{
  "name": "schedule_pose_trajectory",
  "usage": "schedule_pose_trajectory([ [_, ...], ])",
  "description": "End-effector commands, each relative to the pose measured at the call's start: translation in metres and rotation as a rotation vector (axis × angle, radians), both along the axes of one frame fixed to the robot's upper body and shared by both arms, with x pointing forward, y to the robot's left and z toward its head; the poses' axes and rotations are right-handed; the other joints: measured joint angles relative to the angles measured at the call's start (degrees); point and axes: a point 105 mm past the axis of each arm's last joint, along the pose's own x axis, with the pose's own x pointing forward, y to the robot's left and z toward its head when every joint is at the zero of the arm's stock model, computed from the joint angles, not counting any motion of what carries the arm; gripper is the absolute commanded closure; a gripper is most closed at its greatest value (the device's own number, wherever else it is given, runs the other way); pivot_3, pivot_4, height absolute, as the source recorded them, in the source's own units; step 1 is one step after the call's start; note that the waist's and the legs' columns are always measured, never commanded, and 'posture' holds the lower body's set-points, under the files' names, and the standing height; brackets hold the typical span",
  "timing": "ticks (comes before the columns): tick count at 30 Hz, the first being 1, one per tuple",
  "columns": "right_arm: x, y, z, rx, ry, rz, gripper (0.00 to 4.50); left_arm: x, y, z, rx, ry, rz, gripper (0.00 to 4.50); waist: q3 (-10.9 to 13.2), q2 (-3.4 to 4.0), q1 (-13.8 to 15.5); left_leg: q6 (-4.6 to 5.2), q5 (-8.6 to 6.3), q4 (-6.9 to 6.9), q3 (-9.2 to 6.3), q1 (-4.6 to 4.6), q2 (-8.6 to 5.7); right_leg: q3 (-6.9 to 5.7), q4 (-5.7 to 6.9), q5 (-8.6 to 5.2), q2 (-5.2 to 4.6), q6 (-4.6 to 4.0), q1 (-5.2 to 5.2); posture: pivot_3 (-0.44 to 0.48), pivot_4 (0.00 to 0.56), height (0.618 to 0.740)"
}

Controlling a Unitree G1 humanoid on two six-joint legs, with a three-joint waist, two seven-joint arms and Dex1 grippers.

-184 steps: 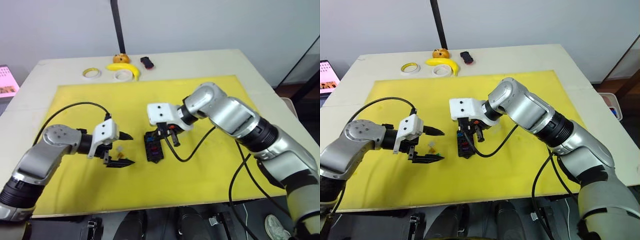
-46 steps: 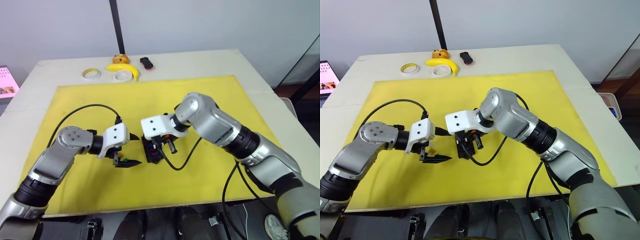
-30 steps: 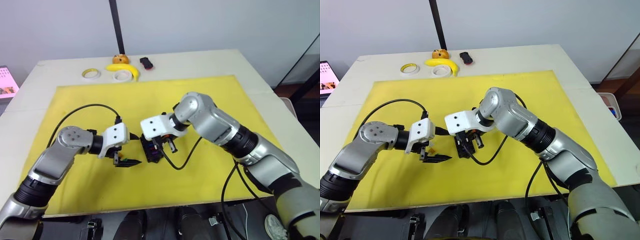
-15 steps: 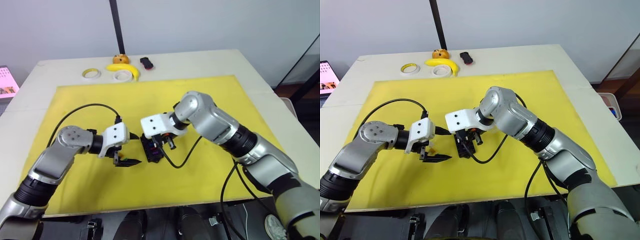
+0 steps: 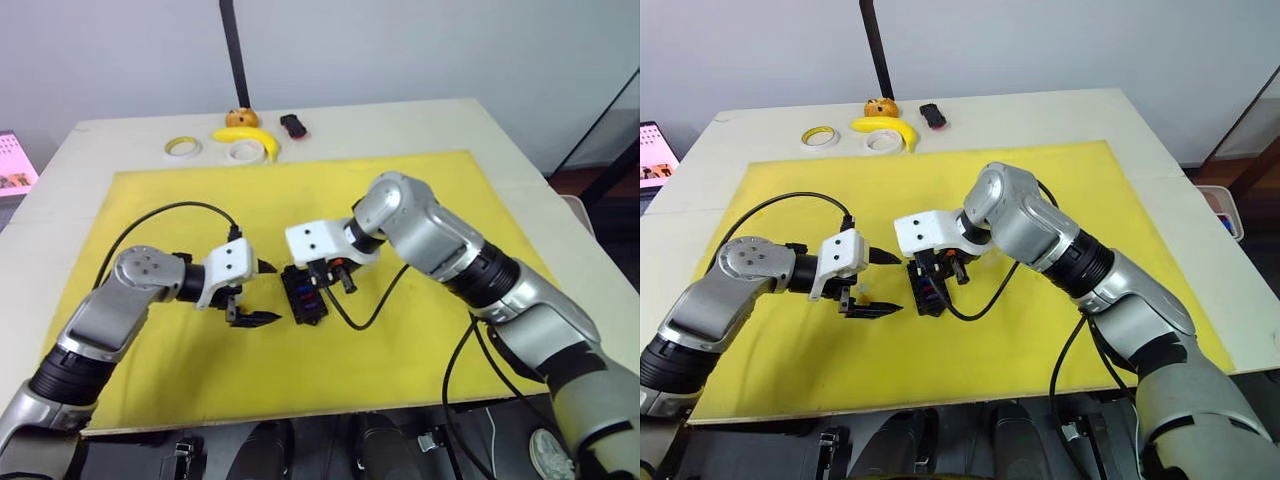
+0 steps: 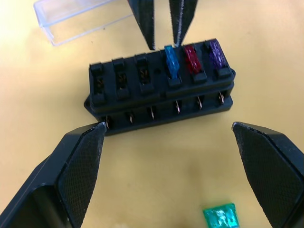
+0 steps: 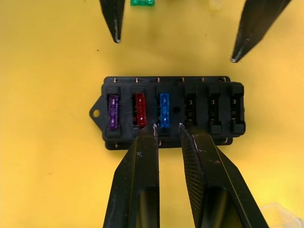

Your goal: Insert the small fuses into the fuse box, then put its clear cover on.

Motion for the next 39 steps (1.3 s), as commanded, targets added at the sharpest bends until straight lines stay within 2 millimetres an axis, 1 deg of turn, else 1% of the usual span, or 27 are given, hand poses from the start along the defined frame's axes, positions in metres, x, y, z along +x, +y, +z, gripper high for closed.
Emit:
schedule_pose_trajectory([
  [1, -0.004, 0.001, 0.036, 0.095, -0.046, 0.03, 3.64, 0.003, 0.001, 0.008, -0.003, -0.034, -0.005, 0.0, 0.0, 0.0, 0.05, 0.0, 0.0, 0.0, 0.0, 0.0, 0.0, 0.0, 0.0, 0.0, 0.0, 0.0, 0.0, 0.0, 0.15, 0.74],
  [4, -0.007, 0.0, 0.039, 0.148, -0.023, 0.043, 3.64, 0.003, 0.002, 0.008, -0.002, -0.037, -0.004, 0.0, 0.0, 0.0, 0.07, 0.0, 0.0, 0.01, 0.0, -0.01, 0.0, 0.0, 0.0, 0.0, -0.01, 0.0, 0.0, 0.0, 0.15, 0.74],
  [7, -0.009, 0.002, 0.036, 0.236, 0.011, 0.048, 3.64, 0.003, 0.002, 0.008, -0.003, -0.034, -0.003, 0.0, 0.0, 0.0, 0.05, 0.0, 0.0, 0.01, 0.0, -0.01, 0.0, 0.0, 0.0, 0.0, -0.01, 0.0, 0.0, 0.0, 0.15, 0.74],
  [10, -0.012, 0.002, 0.029, 0.316, 0.025, 0.076, 4.48, 0.0, 0.002, 0.007, -0.005, -0.027, -0.003, 0.0, -0.01, -0.01, 0.13, 0.0, 0.0, 0.01, 0.0, -0.01, 0.0, 0.0, -0.01, 0.0, -0.02, 0.0, 0.01, 0.0, 0.15, 0.74],
  [12, -0.015, 0.003, 0.028, 0.373, 0.036, 0.095, 4.48, 0.0, 0.002, 0.007, -0.008, -0.025, 0.002, 0.0, 0.0, -0.01, 0.15, 0.0, 0.0, 0.01, 0.0, -0.02, 0.0, 0.01, -0.01, 0.0, -0.02, 0.0, 0.01, 0.0, 0.15, 0.74],
  [15, -0.01, 0.003, 0.022, 0.455, 0.059, 0.065, 4.48, 0.0, 0.003, 0.007, -0.01, -0.024, 0.012, 0.0, 0.0, -0.01, -0.01, 0.0, 0.0, 0.02, 0.01, -0.01, 0.0, 0.02, 0.01, 0.0, -0.02, 0.01, 0.01, 0.0, 0.15, 0.74],
  [17, -0.009, 0.003, 0.015, 0.482, 0.074, 0.05, 4.48, -0.001, 0.004, 0.007, -0.01, -0.024, 0.015, 0.0, 0.0, -0.01, 0.03, 0.0, 0.0, 0.0, 0.01, 0.0, 0.01, 0.02, 0.01, 0.0, 0.0, 0.01, 0.0, 0.0, 0.15, 0.74],
  [20, -0.01, 0.002, 0.01, 0.509, 0.099, 0.033, 4.48, -0.002, 0.004, 0.008, -0.013, -0.024, 0.018, 0.0, 0.0, -0.01, 0.13, 0.0, 0.0, 0.01, 0.01, -0.01, 0.0, 0.03, 0.0, 0.0, -0.01, 0.01, 0.01, 0.0, 0.15, 0.74],
  [28, -0.005, -0.001, -0.004, 0.513, 0.124, 0.002, 4.48, -0.003, 0.004, 0.008, -0.012, -0.027, 0.022, 0.0, 0.0, -0.01, 0.06, 0.0, 0.0, 0.01, 0.01, 0.0, 0.0, 0.03, 0.0, 0.01, 0.0, 0.01, 0.01, 0.0, 0.15, 0.74],
  [33, -0.002, -0.001, -0.009, 0.515, 0.14, -0.015, 4.48, -0.002, 0.003, 0.008, -0.012, -0.028, 0.022, 0.0, 0.0, -0.01, 0.07, 0.0, 0.0, 0.01, 0.01, 0.0, 0.0, 0.03, 0.0, 0.01, 0.0, 0.01, 0.01, 0.0, 0.15, 0.74],
  [39, -0.001, -0.004, -0.022, 0.48, 0.169, -0.028, 4.48, -0.003, 0.003, 0.008, -0.01, -0.029, 0.023, 0.0, 0.0, -0.01, 0.05, 0.0, 0.0, 0.01, 0.01, 0.0, 0.0, 0.03, 0.0, 0.01, 0.0, 0.01, 0.01, 0.0, 0.15, 0.74],
])
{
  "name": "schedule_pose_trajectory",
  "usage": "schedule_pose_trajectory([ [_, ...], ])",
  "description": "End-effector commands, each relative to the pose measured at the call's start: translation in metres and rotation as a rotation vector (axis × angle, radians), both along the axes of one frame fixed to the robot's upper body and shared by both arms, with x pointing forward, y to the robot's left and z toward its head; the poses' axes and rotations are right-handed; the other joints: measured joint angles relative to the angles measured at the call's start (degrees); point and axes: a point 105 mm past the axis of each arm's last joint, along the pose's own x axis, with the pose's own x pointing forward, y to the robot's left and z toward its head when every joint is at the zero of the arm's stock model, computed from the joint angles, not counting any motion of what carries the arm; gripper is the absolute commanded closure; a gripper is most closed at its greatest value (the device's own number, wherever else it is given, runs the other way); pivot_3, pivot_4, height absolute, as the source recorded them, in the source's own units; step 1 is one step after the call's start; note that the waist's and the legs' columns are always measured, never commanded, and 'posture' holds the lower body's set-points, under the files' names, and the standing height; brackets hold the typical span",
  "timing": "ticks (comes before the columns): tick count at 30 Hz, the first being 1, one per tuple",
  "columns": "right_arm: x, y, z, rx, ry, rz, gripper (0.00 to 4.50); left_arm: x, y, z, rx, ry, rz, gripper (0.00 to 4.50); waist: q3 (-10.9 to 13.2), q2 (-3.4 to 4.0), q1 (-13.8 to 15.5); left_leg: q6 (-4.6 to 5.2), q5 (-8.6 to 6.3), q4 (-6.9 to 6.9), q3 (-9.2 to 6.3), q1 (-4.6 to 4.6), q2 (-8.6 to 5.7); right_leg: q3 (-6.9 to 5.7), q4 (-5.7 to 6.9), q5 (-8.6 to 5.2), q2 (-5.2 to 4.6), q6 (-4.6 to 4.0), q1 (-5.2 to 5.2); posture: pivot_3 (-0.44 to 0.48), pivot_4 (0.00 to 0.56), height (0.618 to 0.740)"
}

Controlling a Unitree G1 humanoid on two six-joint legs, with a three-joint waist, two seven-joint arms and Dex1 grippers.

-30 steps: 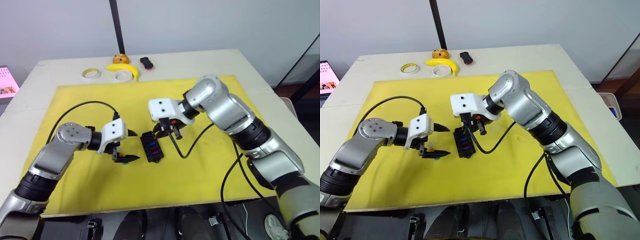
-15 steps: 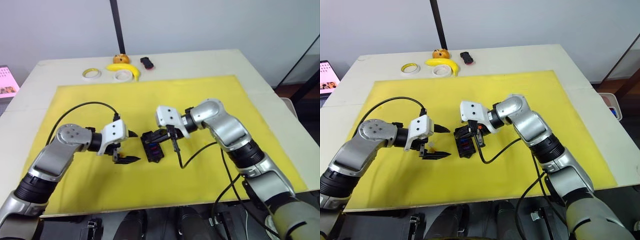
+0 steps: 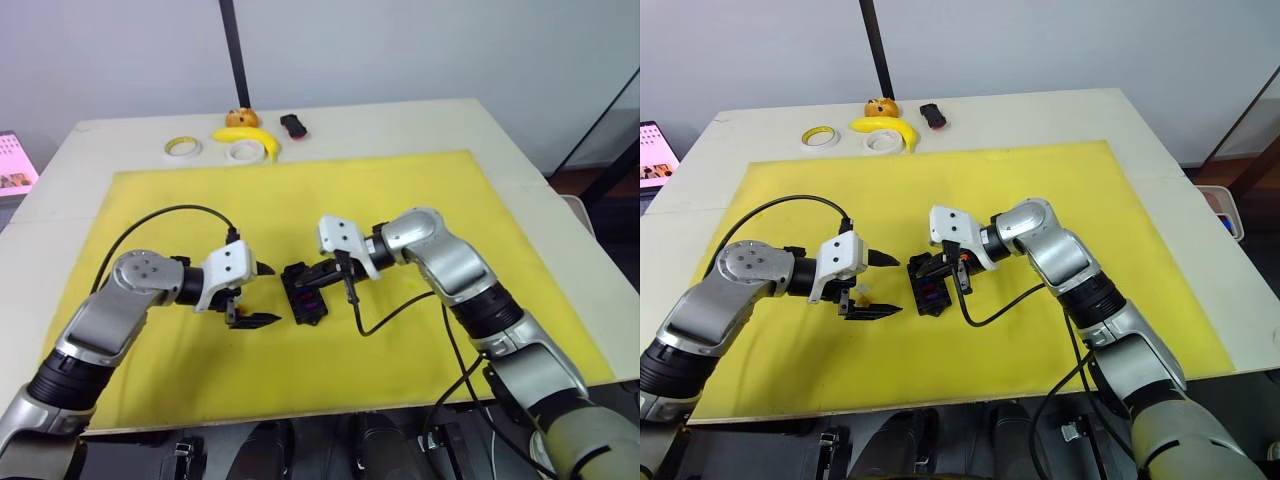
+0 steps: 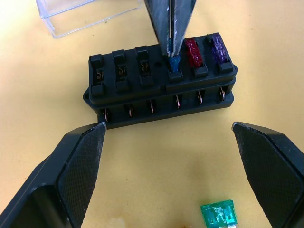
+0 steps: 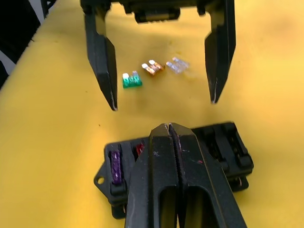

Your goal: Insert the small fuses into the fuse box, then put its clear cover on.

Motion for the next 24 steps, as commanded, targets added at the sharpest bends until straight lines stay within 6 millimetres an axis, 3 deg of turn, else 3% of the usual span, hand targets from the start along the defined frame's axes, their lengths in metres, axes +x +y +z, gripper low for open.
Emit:
schedule_pose_trajectory([
  [1, -0.003, 0.003, -0.002, -0.007, -0.012, 0.03, 4.48, 0.0, 0.001, 0.012, -0.005, -0.044, -0.004, 0.0, 0.0, 0.0, -0.01, 0.0, 0.0, 0.0, 0.0, 0.0, 0.0, 0.0, 0.0, 0.0, 0.0, 0.0, 0.0, 0.0, 0.15, 0.74],
  [6, -0.004, -0.003, -0.024, -0.079, -0.008, 0.038, 4.48, 0.0, 0.002, 0.012, -0.003, -0.045, -0.001, 0.0, 0.0, 0.0, 0.01, 0.0, 0.0, 0.0, 0.0, 0.01, 0.0, 0.0, 0.0, 0.0, 0.0, 0.0, 0.01, 0.0, 0.15, 0.74],
  [24, 0.0, -0.02, -0.061, -0.229, -0.021, 0.031, 4.48, 0.002, 0.003, 0.014, -0.003, -0.052, 0.005, 0.0, -0.07, -0.01, 0.09, 0.0, 0.0, -0.02, 0.01, 0.37, 0.0, 0.0, -0.02, 0.0, 0.0, 0.0, 0.4, 0.0, 0.15, 0.74],
])
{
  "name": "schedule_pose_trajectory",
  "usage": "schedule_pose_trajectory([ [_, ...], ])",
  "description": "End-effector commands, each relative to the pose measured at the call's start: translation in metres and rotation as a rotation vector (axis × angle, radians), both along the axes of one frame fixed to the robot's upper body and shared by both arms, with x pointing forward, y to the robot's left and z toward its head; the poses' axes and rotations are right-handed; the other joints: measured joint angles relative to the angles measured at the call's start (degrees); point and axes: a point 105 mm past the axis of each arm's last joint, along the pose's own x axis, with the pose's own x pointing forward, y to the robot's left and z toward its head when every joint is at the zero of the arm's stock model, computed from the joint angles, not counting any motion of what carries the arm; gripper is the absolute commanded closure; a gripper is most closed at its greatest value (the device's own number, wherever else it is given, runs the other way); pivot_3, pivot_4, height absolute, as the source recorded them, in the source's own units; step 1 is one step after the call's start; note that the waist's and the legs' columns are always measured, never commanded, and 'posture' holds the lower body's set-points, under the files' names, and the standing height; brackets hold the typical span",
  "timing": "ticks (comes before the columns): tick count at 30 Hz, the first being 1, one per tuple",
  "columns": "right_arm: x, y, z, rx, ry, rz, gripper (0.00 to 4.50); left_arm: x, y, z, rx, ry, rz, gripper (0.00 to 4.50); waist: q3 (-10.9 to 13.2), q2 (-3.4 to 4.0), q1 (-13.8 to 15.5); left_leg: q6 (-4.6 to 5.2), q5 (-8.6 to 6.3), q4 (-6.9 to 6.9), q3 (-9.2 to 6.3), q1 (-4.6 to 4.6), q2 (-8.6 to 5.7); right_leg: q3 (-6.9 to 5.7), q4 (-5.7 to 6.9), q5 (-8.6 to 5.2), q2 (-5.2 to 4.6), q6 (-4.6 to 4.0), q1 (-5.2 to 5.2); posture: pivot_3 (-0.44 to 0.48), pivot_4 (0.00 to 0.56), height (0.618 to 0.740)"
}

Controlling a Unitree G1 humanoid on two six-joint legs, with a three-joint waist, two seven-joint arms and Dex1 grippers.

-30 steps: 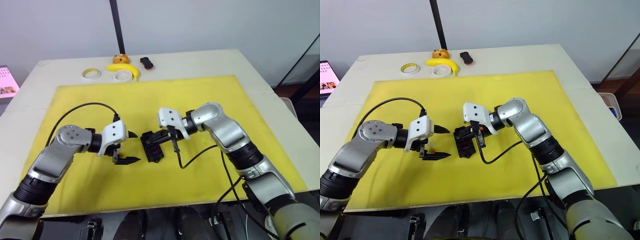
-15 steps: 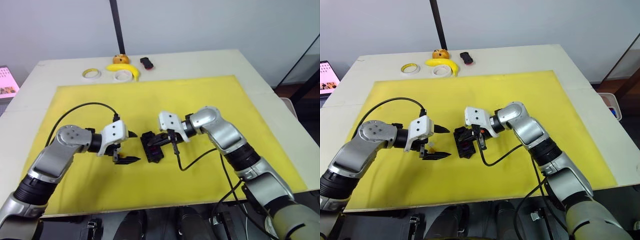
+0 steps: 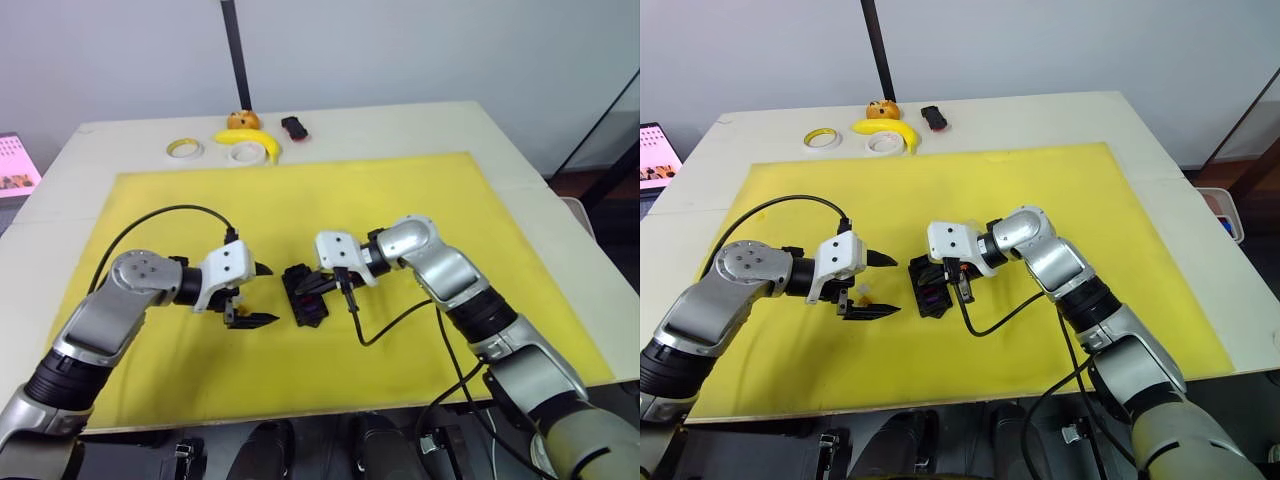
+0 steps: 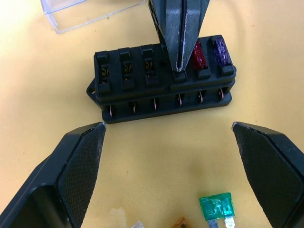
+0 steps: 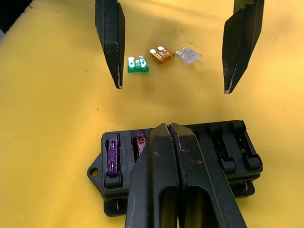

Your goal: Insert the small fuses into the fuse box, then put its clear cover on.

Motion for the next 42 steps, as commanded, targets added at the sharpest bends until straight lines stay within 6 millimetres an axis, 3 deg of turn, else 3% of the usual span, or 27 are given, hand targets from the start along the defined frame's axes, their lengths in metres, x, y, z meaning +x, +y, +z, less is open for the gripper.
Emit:
schedule_pose_trajectory([
  [1, -0.001, -0.021, -0.042, -0.16, 0.085, -0.052, 4.48, 0.002, 0.0, 0.015, -0.013, -0.059, -0.006, 0.0, -0.01, 0.0, 0.0, 0.0, 0.0, -0.03, 0.0, 0.07, 0.0, 0.0, -0.02, 0.0, 0.0, 0.0, 0.08, 0.0, 0.15, 0.74],
  [8, 0.001, -0.026, -0.053, -0.202, 0.093, -0.067, 4.48, 0.002, 0.001, 0.015, -0.013, -0.061, -0.005, 0.0, -0.05, -0.02, 0.06, 0.07, -0.05, -0.16, -0.02, 0.7, 0.01, -0.02, -0.34, -0.02, 0.01, 0.02, 0.8, 0.0, 0.15, 0.74],
  [11, 0.002, -0.024, -0.047, -0.176, 0.088, -0.072, 4.48, 0.002, 0.001, 0.016, -0.014, -0.059, -0.005, 0.0, -0.07, -0.02, 0.07, 0.07, -0.06, -0.16, -0.03, 0.7, 0.01, -0.02, -0.35, -0.01, 0.01, 0.03, 0.81, 0.0, 0.15, 0.74],
  [19, 0.001, -0.008, 0.008, -0.007, 0.103, -0.048, 4.48, 0.004, 0.003, 0.02, -0.026, -0.057, 0.009, 0.0, -0.05, -0.02, 0.3, 0.08, -0.06, -0.16, -0.04, 0.66, 0.01, -0.02, -0.36, -0.01, 0.0, 0.03, 0.78, 0.0, 0.15, 0.74],
  [28, -0.003, -0.006, 0.073, 0.16, 0.126, -0.054, 4.48, 0.001, 0.005, 0.034, -0.092, -0.054, 0.019, 0.0, -0.02, -0.03, -0.02, 0.07, -0.06, -0.17, -0.04, 0.47, 0.02, -0.01, -0.36, -0.01, -0.01, 0.03, 0.56, 0.0, 0.15, 0.74],
  [35, -0.006, -0.034, 0.094, 0.24, -0.004, -0.129, 4.48, -0.008, 0.031, 0.045, -0.117, -0.016, 0.069, 0.0, -0.01, -0.03, 0.12, 0.07, -0.07, -0.22, -0.04, 0.44, 0.03, 0.0, -0.4, -0.01, -0.03, 0.03, 0.53, 0.0, 0.15, 0.74],
  [39, -0.006, -0.067, 0.086, 0.206, -0.119, -0.189, 4.48, -0.016, 0.06, 0.053, -0.109, 0.046, 0.119, 0.0, 0.03, -0.01, 0.2, 0.09, -0.08, -0.23, -0.02, 0.42, 0.04, -0.01, -0.48, -0.01, -0.07, 0.03, 0.55, 0.0, 0.15, 0.74],
  [42, -0.011, -0.091, 0.083, 0.16, -0.086, -0.223, 4.48, -0.019, 0.085, 0.051, -0.084, 0.113, 0.194, 0.0, 0.07, 0.02, 0.19, 0.1, -0.09, -0.22, 0.02, 0.42, 0.03, -0.01, -0.52, -0.01, -0.07, 0.03, 0.56, 0.0, 0.15, 0.74],
])
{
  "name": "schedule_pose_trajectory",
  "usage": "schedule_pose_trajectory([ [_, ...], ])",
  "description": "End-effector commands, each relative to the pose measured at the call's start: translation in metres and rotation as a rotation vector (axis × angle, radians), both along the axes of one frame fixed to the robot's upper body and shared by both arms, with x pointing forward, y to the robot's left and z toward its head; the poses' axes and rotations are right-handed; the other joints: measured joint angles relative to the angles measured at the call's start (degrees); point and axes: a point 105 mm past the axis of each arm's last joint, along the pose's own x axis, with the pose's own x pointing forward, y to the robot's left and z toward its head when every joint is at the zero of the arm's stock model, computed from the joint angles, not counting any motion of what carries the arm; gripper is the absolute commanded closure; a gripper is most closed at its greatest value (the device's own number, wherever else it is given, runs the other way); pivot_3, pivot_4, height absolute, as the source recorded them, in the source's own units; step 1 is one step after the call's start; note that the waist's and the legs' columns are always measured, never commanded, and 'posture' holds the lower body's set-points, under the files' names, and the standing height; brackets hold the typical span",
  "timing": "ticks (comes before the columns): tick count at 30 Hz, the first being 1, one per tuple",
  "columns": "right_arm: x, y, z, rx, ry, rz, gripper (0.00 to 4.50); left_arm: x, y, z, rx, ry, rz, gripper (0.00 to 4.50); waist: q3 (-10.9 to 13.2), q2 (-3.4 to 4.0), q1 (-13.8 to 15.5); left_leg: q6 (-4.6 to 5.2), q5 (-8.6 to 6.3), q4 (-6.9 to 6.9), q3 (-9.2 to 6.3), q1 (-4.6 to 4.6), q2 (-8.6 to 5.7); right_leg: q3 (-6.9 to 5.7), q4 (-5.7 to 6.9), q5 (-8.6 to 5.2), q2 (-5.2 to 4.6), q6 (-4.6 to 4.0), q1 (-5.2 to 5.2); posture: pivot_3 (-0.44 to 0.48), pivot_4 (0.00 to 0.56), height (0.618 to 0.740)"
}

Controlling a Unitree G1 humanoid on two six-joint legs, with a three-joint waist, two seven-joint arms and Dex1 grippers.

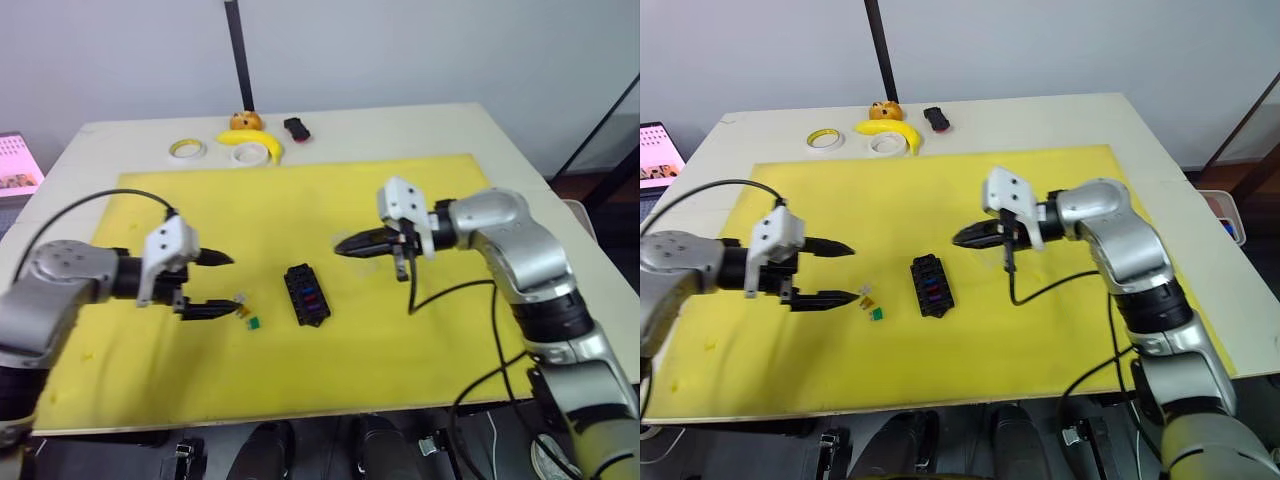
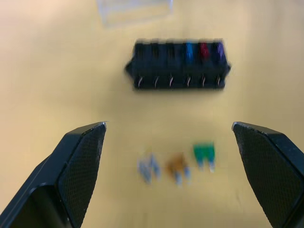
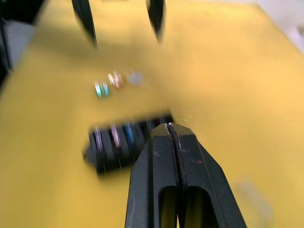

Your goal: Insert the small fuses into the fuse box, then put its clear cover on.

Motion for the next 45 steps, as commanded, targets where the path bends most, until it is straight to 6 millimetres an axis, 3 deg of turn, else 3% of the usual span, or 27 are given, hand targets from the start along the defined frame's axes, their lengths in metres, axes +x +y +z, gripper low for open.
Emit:
schedule_pose_trajectory([
  [1, -0.011, -0.022, 0.021, 0.002, -0.03, -0.005, 3.96, -0.006, 0.027, 0.005, 0.006, 0.058, 0.07, 0.0, 0.02, 0.01, -0.18, 0.0, 0.0, -0.01, 0.0, 0.0, 0.01, 0.0, -0.01, 0.0, -0.02, 0.0, 0.0, 0.0, 0.15, 0.74],
  [3, -0.014, -0.044, 0.022, -0.003, 0.016, -0.066, 3.31, -0.01, 0.048, -0.001, 0.043, 0.106, 0.135, 0.0, 0.03, 0.01, -0.3, 0.01, -0.01, -0.07, 0.01, 0.0, 0.04, 0.01, -0.05, 0.0, -0.06, 0.0, -0.01, 0.0, 0.15, 0.74],
  [6, -0.019, -0.07, 0.015, -0.047, 0.043, -0.141, 1.87, -0.016, 0.072, -0.006, 0.077, 0.151, 0.191, 0.0, 0.04, 0.02, -0.13, 0.03, -0.02, -0.12, 0.01, -0.01, 0.07, 0.01, -0.13, -0.01, -0.08, -0.01, -0.01, 0.0, 0.15, 0.74],
  [9, -0.023, -0.078, 0.01, -0.064, 0.049, -0.166, 0.24, -0.019, 0.081, -0.009, 0.084, 0.172, 0.206, 0.0, 0.04, 0.01, -0.07, 0.03, -0.02, -0.11, 0.02, -0.01, 0.08, 0.04, -0.24, -0.02, -0.15, -0.03, 0.04, 0.0, 0.15, 0.74],
  [10, -0.024, -0.079, 0.01, -0.056, 0.052, -0.174, 0.02, -0.019, 0.082, -0.01, 0.083, 0.177, 0.209, 0.0, 0.05, 0.02, -0.08, 0.03, -0.02, -0.1, 0.02, -0.01, 0.08, 0.04, -0.26, -0.02, -0.16, -0.04, 0.05, 0.0, 0.15, 0.74],
  [14, -0.027, -0.074, 0.011, -0.023, 0.066, -0.183, 0.02, -0.016, 0.076, -0.011, 0.049, 0.186, 0.191, 0.0, 0.05, 0.03, -0.03, 0.05, -0.04, -0.1, 0.05, -0.12, 0.08, 0.1, -0.33, -0.03, -0.18, -0.07, -0.02, 0.0, 0.15, 0.74],
  [21, -0.04, -0.039, 0.024, 0.019, 0.101, -0.1, 0.02, -0.031, 0.041, -0.011, -0.083, 0.306, 0.086, 0.0, 0.05, 0.03, -0.12, 0.08, -0.04, 0.06, 0.07, -0.89, 0.07, 0.15, -0.26, 0.13, -0.17, 0.11, -0.81, 0.0, 0.15, 0.74],
  [25, -0.057, -0.008, 0.03, 0.052, 0.101, 0.015, 0.02, -0.054, 0.017, -0.035, -0.18, 0.46, 0.053, 0.0, 0.05, 0.09, -0.26, 0.16, -0.09, 0.0, 0.16, -0.87, 0.06, 0.24, -0.28, 0.12, -0.19, 0.11, -0.82, 0.0, 0.15, 0.74],
  [35, -0.074, 0.018, 0.035, 0.023, 0.083, 0.138, 0.02, -0.012, 0.019, -0.036, -0.394, 0.581, 0.195, 0.0, 0.03, -0.04, 1.5, 0.25, -0.13, 0.24, 0.15, -0.87, 0.01, 0.21, -0.33, 0.26, -0.15, 0.27, -0.7, 0.0, 0.15, 0.74],
  [45, -0.074, 0.018, 0.03, -0.011, 0.072, 0.138, 0.02, -0.004, 0.01, -0.035, -0.48, 0.688, 0.182, 0.0, 0.03, -0.04, 1.38, 0.24, -0.12, 0.19, 0.21, -0.88, 0.0, 0.29, -0.28, 0.27, -0.17, 0.27, -0.79, 0.0, 0.15, 0.74],
])
